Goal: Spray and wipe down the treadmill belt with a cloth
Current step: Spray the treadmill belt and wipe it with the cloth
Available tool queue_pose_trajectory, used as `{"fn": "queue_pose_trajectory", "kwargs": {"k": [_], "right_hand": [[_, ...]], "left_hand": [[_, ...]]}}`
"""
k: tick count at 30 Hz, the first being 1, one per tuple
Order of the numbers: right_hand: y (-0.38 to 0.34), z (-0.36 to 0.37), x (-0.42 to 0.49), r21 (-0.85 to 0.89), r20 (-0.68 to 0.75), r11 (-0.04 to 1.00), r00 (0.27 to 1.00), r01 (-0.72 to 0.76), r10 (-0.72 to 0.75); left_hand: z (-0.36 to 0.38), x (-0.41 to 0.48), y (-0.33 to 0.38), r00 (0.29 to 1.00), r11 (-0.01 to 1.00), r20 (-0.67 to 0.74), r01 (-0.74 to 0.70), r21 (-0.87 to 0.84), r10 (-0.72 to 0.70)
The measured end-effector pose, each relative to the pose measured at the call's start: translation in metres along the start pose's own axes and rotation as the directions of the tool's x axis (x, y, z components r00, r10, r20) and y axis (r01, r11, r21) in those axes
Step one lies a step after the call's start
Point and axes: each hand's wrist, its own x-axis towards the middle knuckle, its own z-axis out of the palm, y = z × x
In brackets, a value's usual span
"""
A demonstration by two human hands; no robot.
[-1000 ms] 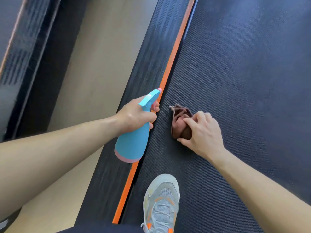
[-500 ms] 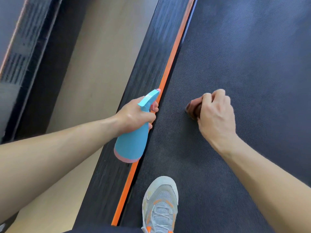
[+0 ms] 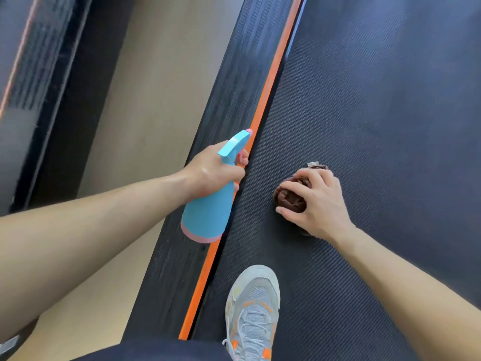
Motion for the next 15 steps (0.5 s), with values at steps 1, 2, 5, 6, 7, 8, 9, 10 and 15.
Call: {"fn": "queue_pose_trajectory", "kwargs": {"k": [1, 2, 5, 6, 7, 8, 9, 10, 15], "right_hand": [[0.001, 0.005, -0.002, -0.013, 0.037, 1.0, 0.999, 0.027, -0.026], [0.003, 0.011, -0.005, -0.017, 0.093, 0.998, 0.994, 0.062, -0.06], [0.005, 0.02, -0.019, -0.008, 0.251, 0.986, 0.955, 0.168, -0.161], [0.004, 0.02, -0.021, -0.024, 0.272, 0.976, 0.941, 0.215, -0.2], [0.002, 0.019, -0.023, -0.043, 0.276, 0.962, 0.929, 0.269, -0.248], [0.0, 0.021, -0.024, -0.053, 0.261, 0.947, 0.92, 0.317, -0.294], [-0.002, 0.024, -0.025, -0.055, 0.226, 0.936, 0.918, 0.346, -0.326], [-0.005, 0.029, -0.028, -0.048, 0.171, 0.934, 0.924, 0.355, -0.343], [-0.011, 0.052, -0.036, -0.014, -0.085, 0.956, 0.952, 0.294, -0.294]], "left_hand": [[-0.001, 0.0, -0.002, 1.0, 1.0, 0.003, -0.001, 0.001, 0.001], [-0.001, 0.001, -0.004, 1.0, 1.0, 0.002, -0.003, 0.001, 0.003], [-0.002, 0.005, -0.008, 1.0, 0.999, 0.0, -0.016, -0.029, 0.016], [-0.002, 0.006, -0.009, 1.0, 1.0, -0.004, -0.016, -0.026, 0.016], [-0.002, 0.006, -0.009, 1.0, 1.0, -0.008, -0.014, -0.021, 0.013], [-0.003, 0.006, -0.009, 1.0, 1.0, -0.009, -0.011, -0.014, 0.011], [-0.002, 0.005, -0.009, 1.0, 1.0, -0.01, -0.014, -0.012, 0.014], [-0.003, 0.004, -0.009, 1.0, 1.0, -0.013, -0.014, -0.013, 0.014], [-0.003, 0.007, -0.009, 0.999, 0.999, -0.009, -0.031, -0.015, 0.031]]}}
